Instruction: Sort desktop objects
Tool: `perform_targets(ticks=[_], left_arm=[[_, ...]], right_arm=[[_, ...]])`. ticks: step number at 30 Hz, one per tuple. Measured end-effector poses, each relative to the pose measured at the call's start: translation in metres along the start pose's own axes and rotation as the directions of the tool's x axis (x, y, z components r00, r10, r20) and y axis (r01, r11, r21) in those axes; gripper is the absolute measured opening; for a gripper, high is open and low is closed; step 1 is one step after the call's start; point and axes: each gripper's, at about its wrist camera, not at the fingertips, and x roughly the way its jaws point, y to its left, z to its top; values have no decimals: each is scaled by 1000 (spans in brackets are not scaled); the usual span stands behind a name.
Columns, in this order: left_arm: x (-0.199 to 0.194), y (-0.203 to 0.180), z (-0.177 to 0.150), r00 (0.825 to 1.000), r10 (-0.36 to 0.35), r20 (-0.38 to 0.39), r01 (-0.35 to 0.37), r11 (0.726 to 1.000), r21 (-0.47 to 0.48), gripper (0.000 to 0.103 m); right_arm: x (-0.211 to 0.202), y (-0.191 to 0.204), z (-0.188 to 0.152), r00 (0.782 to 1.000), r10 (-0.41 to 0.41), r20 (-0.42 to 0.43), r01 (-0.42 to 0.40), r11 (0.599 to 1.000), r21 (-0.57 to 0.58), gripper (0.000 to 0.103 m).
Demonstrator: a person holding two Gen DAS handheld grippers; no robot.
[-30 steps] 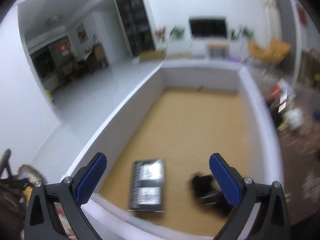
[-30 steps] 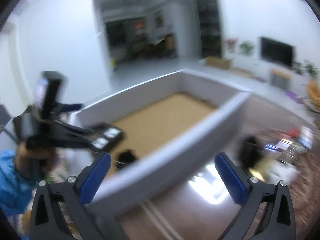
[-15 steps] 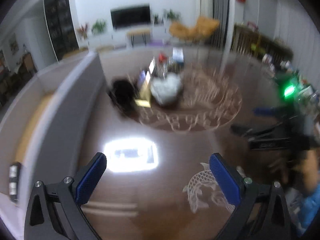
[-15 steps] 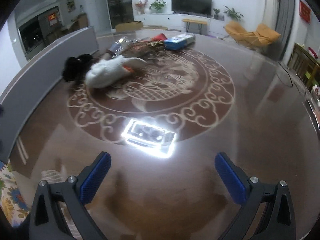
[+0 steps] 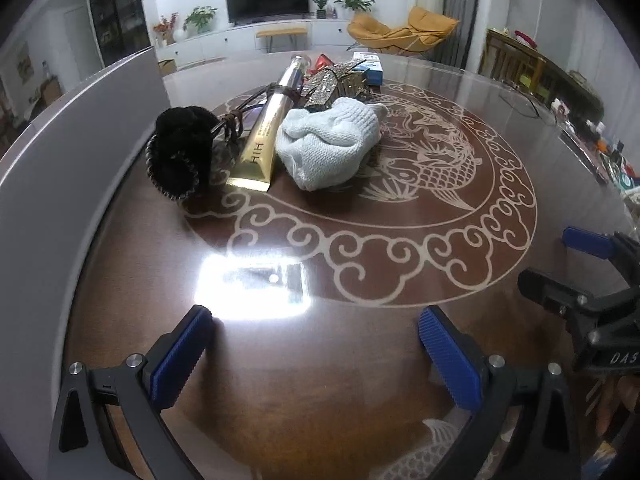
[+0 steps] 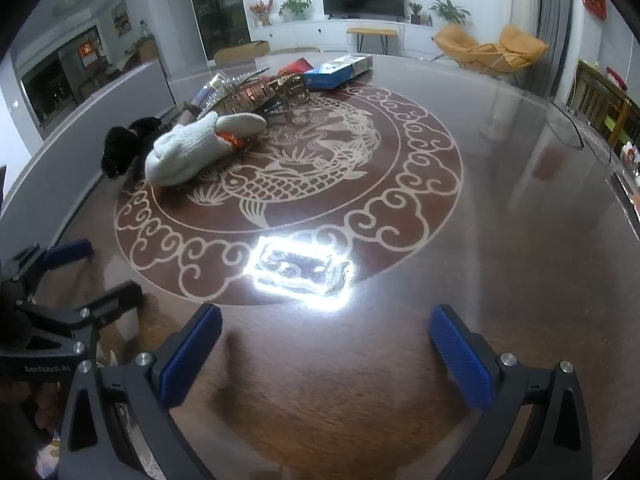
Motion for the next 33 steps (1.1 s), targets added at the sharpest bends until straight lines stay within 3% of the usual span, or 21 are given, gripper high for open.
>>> perform_targets(ticks=[6, 12, 19, 25, 27, 29, 33], left_arm=[[6, 2, 6, 999, -31, 10, 30, 999, 40, 103], [0, 2, 1, 999, -41, 12, 40, 997, 60, 103], [7, 16, 16, 998, -60, -36, 63, 994, 86, 103], [5, 19, 10, 997, -71, 4, 70, 993, 93, 103], [5, 19, 9, 998, -69, 5, 69, 993, 92, 103], [4, 21, 8, 998, -62, 7, 61, 995, 83, 103], [3, 31, 8, 1000, -8, 11, 8, 1000, 1, 103]], right_arm=[[0, 8, -4, 998, -53, -18, 52, 998, -41, 103], [0, 7, -5, 999, -50, -18, 49, 998, -37, 103], [-1, 7, -5, 999, -49, -21, 48, 998, -38, 103], [-1, 8, -1, 996, -55, -75, 53, 998, -28, 103], [1, 9, 6, 998, -12, -66, 12, 1000, 5, 103], [-2, 13, 25, 993, 116, -13, -115, 992, 56, 103], [-3, 40, 78, 985, 155, 73, -156, 988, 15, 103]])
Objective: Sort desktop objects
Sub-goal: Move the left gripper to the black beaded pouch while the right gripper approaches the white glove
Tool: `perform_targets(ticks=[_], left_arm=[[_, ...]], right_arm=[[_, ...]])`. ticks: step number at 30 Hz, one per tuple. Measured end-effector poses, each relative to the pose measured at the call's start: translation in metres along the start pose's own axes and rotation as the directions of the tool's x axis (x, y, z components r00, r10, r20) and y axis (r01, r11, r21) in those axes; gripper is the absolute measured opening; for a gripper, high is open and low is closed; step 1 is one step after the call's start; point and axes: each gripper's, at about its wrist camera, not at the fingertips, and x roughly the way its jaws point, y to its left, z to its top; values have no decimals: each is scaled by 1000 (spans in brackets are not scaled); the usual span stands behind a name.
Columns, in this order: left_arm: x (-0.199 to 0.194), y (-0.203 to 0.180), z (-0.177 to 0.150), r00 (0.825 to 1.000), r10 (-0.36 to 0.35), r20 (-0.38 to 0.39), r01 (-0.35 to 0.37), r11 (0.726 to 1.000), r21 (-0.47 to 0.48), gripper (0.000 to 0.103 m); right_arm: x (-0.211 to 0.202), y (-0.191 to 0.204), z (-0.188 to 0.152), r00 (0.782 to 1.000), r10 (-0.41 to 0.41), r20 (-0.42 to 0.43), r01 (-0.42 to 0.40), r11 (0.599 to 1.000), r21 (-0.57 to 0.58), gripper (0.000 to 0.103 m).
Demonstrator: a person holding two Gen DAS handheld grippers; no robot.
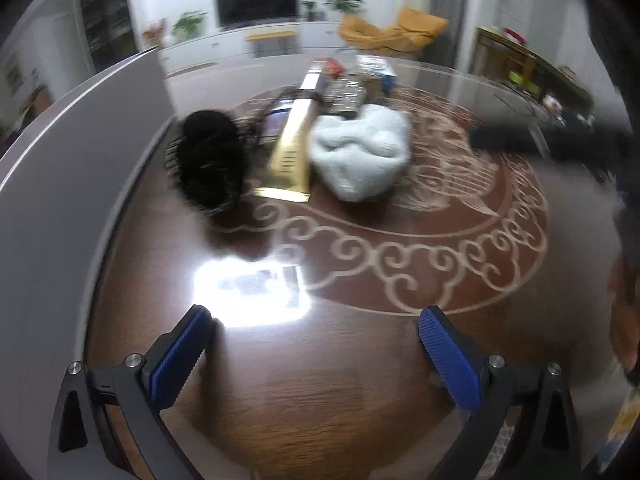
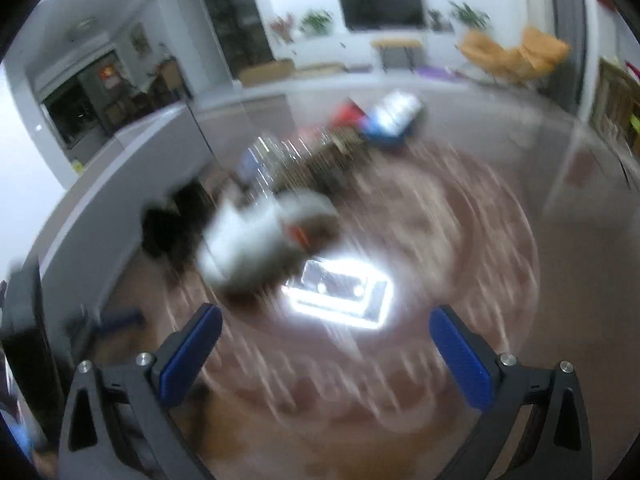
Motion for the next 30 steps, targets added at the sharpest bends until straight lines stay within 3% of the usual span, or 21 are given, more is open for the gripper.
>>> perform_targets(ticks=[4, 9, 16, 19, 22, 27, 30], left_arm=[[0, 3, 0, 1000, 26, -1, -26, 999, -31, 103], [1, 2, 1, 1000, 23, 0, -23, 999, -31, 103], [1, 2, 1, 1000, 23, 1, -23, 999, -33, 103], [1, 4, 3, 1000, 20, -1, -20, 999, -33, 103], [1, 10, 13, 999, -29, 14, 30, 998, -52, 103], [-3, 23, 56, 997, 7, 81, 5, 989, -146, 103], [15, 36, 79, 996, 59, 64, -43, 972, -231, 103]], right_arm=[[38, 29, 43, 998, 21, -62, -25, 998, -54, 103], [83, 29, 31, 979, -33, -199, 8, 992, -122, 102], [28, -22, -23, 986, -69, -151, 49, 990, -135, 103], [3, -40, -50, 986, -43, -161, 25, 993, -113, 103], [-17, -45, -73, 990, -34, -137, 18, 993, -119, 103], [-21, -42, -79, 997, -44, -68, 36, 992, -117, 103], [-15, -41, -70, 997, -40, -63, 33, 994, -107, 103]])
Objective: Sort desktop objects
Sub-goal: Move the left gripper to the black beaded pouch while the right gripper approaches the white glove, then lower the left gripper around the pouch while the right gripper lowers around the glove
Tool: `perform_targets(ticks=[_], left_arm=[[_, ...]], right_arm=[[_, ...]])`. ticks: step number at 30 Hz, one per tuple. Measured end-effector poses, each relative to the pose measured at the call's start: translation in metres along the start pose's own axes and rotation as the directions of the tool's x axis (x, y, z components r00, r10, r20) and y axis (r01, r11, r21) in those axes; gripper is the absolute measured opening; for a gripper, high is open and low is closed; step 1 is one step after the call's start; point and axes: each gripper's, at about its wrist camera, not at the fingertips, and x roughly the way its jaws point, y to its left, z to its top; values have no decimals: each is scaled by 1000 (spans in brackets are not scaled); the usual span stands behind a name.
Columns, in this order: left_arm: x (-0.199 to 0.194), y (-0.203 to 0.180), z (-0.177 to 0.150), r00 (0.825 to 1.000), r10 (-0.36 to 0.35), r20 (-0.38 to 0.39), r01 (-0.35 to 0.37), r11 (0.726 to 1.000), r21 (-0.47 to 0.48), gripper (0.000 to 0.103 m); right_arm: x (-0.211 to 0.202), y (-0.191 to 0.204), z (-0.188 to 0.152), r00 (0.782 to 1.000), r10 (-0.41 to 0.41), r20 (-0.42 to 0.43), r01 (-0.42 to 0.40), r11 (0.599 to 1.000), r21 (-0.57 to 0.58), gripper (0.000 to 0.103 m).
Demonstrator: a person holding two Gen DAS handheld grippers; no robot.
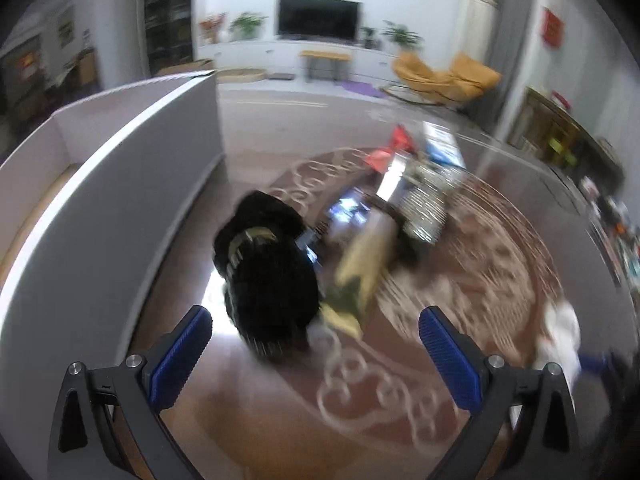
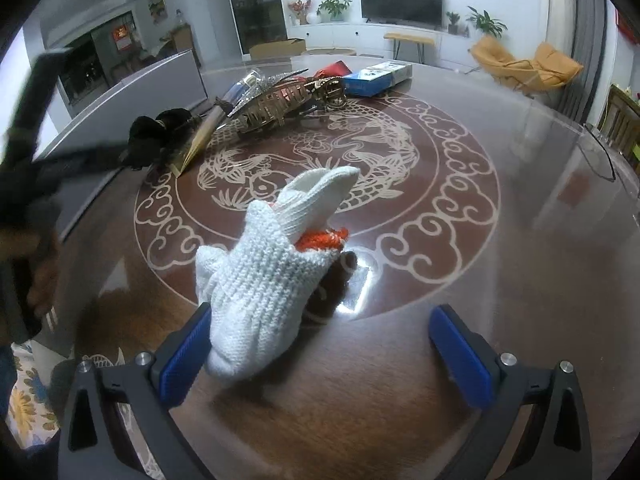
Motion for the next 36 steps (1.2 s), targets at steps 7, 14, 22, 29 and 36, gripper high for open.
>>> perform_targets(ticks=[7, 14, 22, 29, 36], left_arm=[[29, 24, 11, 1000, 5, -3, -5, 985, -171, 72], [11, 20, -14, 999, -32, 30, 34, 998, -59, 37], [-42, -6, -91, 992, -124, -15, 124, 989, 79, 43], [-47, -8, -96, 996, -84, -9, 85, 989, 121, 78], [-41, -16, -108, 998, -48, -43, 55, 983, 174, 91]], right_arm=[[4, -2, 5, 1000, 9, 6, -9, 1000, 9, 103], [6, -2, 7, 1000, 13, 8, -13, 1000, 13, 103], [7, -2, 8, 1000, 19, 12, -20, 1000, 18, 103], [7, -3, 8, 1000, 16, 15, -16, 999, 29, 103], [7, -3, 8, 1000, 16, 14, -16, 999, 27, 103]])
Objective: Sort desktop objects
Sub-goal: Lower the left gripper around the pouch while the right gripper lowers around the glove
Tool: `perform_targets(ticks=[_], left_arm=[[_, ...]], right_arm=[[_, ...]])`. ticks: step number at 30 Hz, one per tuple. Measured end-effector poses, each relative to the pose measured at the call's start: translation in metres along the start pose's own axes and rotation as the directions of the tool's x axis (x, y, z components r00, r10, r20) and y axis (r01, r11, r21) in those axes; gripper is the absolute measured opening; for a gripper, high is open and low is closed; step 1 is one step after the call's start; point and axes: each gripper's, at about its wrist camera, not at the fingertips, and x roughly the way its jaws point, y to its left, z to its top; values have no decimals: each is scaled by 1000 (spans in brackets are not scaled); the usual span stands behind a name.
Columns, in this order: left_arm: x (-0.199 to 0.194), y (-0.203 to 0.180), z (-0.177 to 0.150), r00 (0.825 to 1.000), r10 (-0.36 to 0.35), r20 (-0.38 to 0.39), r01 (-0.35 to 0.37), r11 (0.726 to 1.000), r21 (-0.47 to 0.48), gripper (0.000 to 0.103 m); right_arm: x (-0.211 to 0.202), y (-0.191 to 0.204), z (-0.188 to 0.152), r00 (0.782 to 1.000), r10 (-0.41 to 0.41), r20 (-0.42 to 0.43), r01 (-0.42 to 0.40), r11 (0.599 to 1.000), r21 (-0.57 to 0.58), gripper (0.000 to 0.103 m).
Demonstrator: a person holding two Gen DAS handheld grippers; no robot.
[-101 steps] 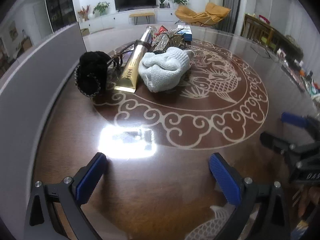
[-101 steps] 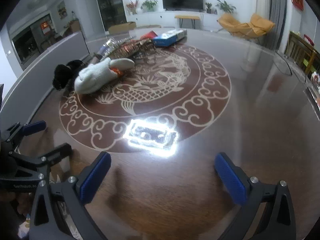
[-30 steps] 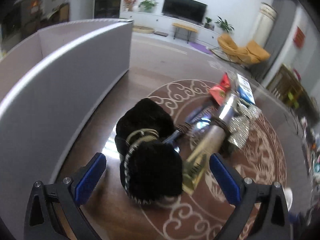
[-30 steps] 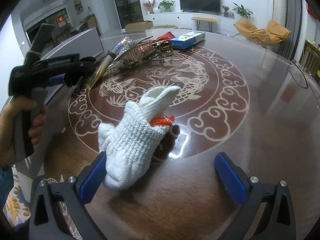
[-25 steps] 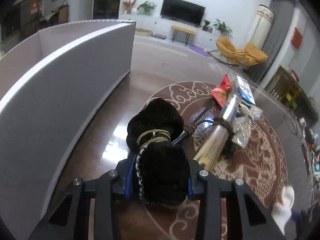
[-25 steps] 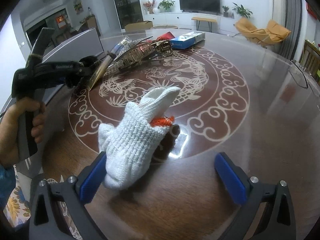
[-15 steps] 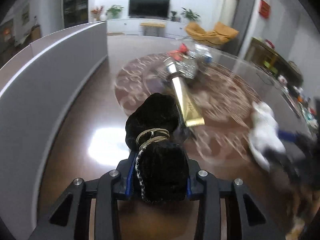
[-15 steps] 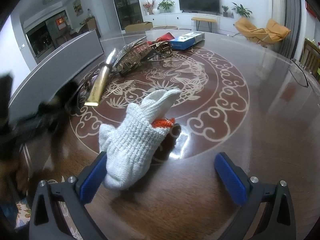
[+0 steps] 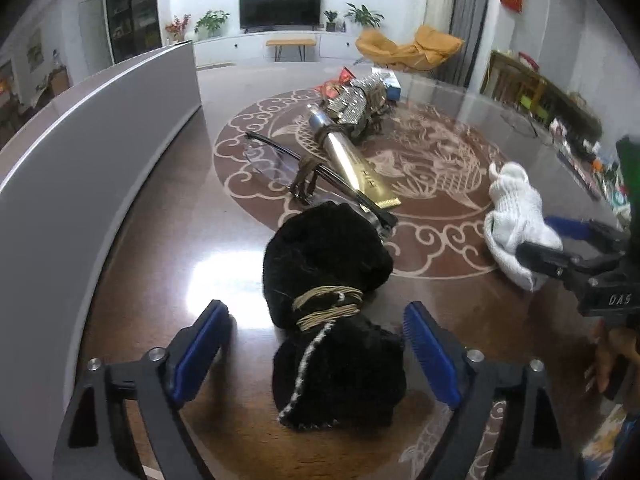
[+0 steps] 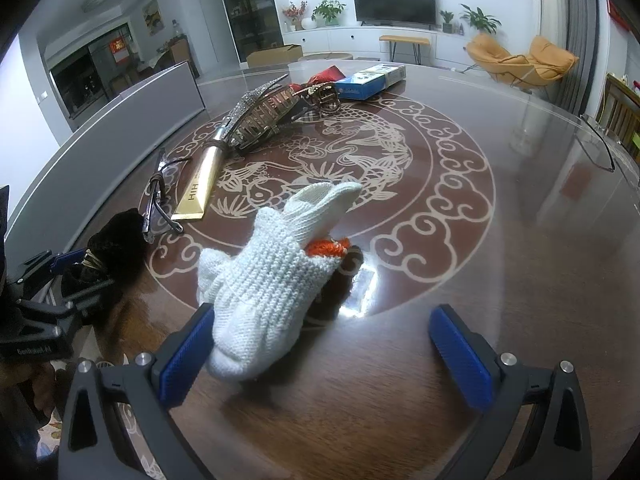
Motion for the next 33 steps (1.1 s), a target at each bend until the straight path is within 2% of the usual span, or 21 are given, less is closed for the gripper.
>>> perform_targets(ticks=[3, 13, 16, 20, 25, 33], left_arm=[[-1, -6, -2, 1000, 19, -15, -18, 999, 30, 95], [0, -4, -3, 1000, 21, -17, -21, 999, 25, 97], [1, -4, -3, 999, 22, -31, -21, 999, 26, 103], [3, -4, -2, 999, 23, -31, -22, 999, 27, 103], [3, -3, -2, 999, 23, -31, -22, 999, 27, 103], [3, -4, -2, 999, 23, -31, -22, 999, 28, 103]], right_arm=[[0, 0, 0, 1000, 1, 0, -1, 1000, 0, 103], [-1, -2, -1, 1000, 15, 8, -15, 1000, 12, 103], [-1, -2, -1, 1000, 14, 8, -14, 1000, 12, 103], [3, 6, 0, 999, -45, -19, 44, 999, -22, 103], [-3, 5, -9, 997, -78, 1, 78, 997, 28, 103], [-4, 5, -11, 996, -85, 1, 85, 996, 37, 103]])
